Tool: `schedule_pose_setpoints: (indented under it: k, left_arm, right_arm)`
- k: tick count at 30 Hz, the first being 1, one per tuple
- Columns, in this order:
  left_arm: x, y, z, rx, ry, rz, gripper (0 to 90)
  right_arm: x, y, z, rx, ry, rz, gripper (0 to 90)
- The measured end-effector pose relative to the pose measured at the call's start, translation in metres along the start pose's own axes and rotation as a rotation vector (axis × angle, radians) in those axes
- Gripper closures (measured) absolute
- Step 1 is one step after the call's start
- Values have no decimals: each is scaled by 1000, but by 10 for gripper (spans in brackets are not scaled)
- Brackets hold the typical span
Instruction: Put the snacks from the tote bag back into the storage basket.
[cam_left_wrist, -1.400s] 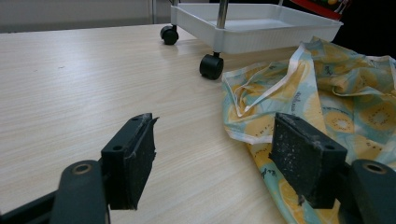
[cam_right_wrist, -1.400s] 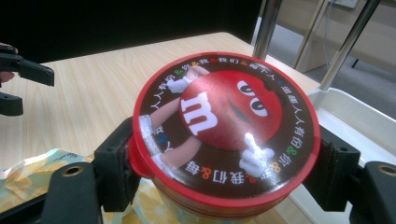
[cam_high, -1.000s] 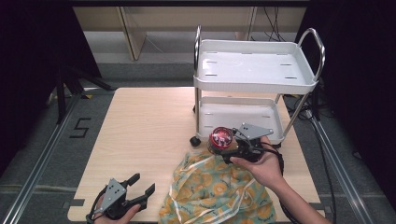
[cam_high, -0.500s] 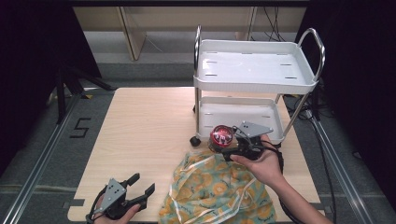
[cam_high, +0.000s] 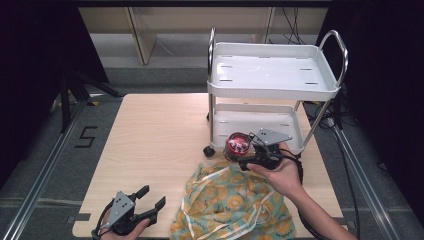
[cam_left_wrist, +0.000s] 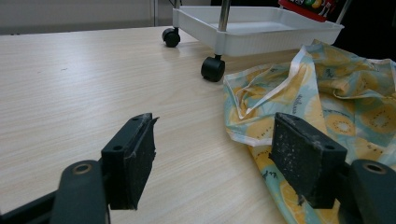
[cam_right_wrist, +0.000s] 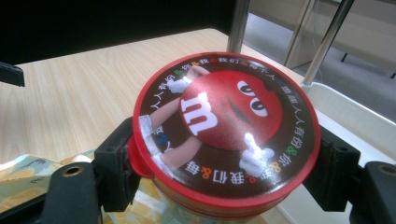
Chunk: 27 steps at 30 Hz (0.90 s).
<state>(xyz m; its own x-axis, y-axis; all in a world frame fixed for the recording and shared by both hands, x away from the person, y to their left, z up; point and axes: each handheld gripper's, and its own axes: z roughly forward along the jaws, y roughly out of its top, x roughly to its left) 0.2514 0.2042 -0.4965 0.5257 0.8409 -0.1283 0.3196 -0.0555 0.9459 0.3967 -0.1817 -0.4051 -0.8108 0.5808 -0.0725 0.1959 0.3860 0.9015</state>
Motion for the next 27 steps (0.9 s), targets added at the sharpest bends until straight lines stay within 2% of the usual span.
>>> schedule_pose_setpoints:
  k: [6, 9, 10, 15, 19, 23, 24, 27]
  left_arm:
    - [0, 0, 0, 1, 1, 0, 298]
    - [0, 0, 0, 0, 1, 0, 298]
    - [0, 0, 0, 0, 1, 0, 298]
    - [0, 0, 0, -4, -1, 0, 298]
    - [0, 0, 0, -7, -2, 0, 298]
    - [0, 0, 0, 1, 2, 1, 298]
    - [0, 0, 0, -1, 1, 1, 298]
    - [0, 0, 0, -6, -1, 0, 298]
  right_arm:
    - [-1, 0, 1, 9, 12, 12, 263]
    - [-1, 1, 0, 3, -8, 8, 263]
    - [-3, 2, 0, 0, -14, -9, 263]
    - [-3, 2, 2, 2, -5, 4, 262]
    - [-4, 3, 2, -3, -7, -7, 262]
    - [-5, 4, 3, 12, -3, 9, 263]
    - [-5, 4, 2, 5, -17, 5, 262]
    - [-7, 4, 4, 1, -15, -1, 262]
